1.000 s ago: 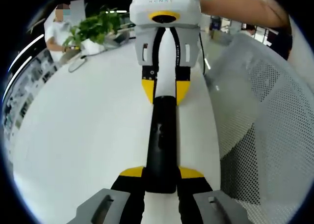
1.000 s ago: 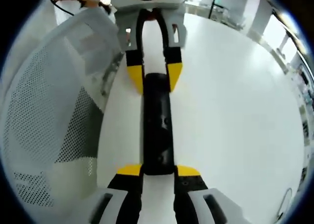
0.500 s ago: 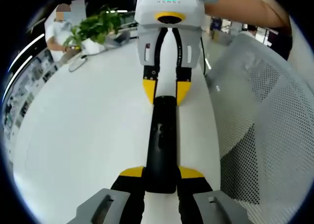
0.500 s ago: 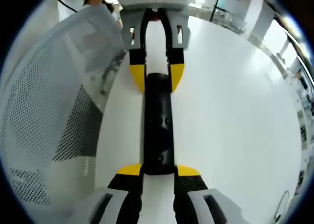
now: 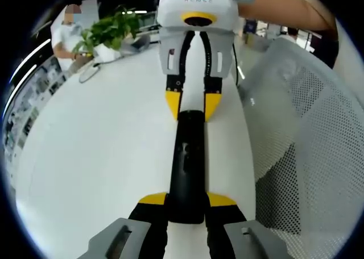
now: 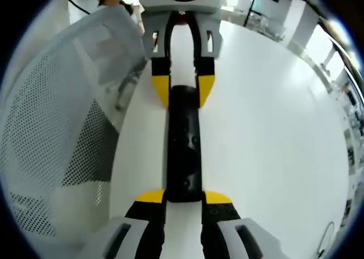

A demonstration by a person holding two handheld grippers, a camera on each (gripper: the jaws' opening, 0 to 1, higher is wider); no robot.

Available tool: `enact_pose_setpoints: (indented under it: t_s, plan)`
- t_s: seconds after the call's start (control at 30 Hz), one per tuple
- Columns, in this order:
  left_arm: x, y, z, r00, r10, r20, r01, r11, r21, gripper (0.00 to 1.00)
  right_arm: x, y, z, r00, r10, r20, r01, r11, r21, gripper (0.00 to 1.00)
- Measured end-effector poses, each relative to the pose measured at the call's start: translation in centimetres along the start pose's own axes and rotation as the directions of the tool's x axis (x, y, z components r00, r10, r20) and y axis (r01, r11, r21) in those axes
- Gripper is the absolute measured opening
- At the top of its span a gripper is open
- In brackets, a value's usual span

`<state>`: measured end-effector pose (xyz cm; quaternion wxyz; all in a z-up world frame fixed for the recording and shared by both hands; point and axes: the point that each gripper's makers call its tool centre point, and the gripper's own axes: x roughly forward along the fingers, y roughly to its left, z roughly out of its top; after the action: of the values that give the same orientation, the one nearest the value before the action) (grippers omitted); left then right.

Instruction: Press the specified remote control buttons in sequence, fully releasing each button before pressing the next.

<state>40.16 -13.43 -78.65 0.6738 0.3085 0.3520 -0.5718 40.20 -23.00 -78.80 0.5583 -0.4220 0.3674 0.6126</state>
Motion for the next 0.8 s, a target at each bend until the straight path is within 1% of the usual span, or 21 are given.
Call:
enact_pose_setpoints:
  t_s: [0.23,0.3,0.57,0.63,0.8]
  plan:
    - [0.2,0.3,-0.1,1.000,-0.005,-0.023,0.005,1.000,0.011,0.23,0.0,-0.1,0.0,1.000,-0.002,0.006,0.002,1.000,-0.001,0.20]
    - [0.1,0.1,0.2,1.000,-0.001,-0.023,0.002,1.000,0.012,0.23,-0.1,-0.2,-0.1,1.000,-0.005,0.009,0.005,1.000,0.002,0.20]
    - [0.0,0.5,0.4,1.000,0.016,-0.025,-0.015,1.000,0.018,0.23,-0.7,-0.6,0.0,0.999,-0.028,0.022,0.028,1.000,0.002,0.20]
    - [0.0,0.9,0.5,1.000,0.022,-0.020,-0.022,1.000,0.020,0.23,-0.8,-0.8,-0.1,0.999,-0.033,0.021,0.033,0.999,0.002,0.20]
    - [-0.1,1.2,0.9,0.999,0.031,-0.011,-0.030,0.999,0.029,0.23,-1.1,-1.0,-0.3,0.999,-0.045,0.020,0.045,0.999,0.004,0.20]
